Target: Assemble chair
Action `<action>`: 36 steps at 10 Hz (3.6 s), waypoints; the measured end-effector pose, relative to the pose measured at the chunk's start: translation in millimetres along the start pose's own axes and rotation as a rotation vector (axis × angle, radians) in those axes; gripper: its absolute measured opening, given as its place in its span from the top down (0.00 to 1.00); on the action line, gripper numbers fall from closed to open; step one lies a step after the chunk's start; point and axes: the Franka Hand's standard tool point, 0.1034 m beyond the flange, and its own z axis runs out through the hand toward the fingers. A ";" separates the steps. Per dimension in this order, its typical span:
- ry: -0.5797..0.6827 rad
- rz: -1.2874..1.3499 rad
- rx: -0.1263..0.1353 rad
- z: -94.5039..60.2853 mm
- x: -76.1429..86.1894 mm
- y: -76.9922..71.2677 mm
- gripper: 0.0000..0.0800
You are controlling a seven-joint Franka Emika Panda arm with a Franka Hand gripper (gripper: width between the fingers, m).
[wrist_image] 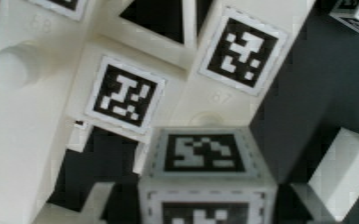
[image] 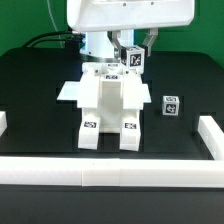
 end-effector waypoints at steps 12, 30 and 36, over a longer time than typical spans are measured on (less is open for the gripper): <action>0.019 0.009 -0.016 3.9 5.2 0.9 0.64; 0.043 0.011 -0.015 -4.1 2.0 -2.5 0.64; 0.034 -0.003 -0.017 -0.1 -3.0 4.3 0.64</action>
Offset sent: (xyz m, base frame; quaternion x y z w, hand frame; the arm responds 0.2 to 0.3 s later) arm 0.0032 0.0043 -0.0035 -0.0068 0.0066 -0.0084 0.9999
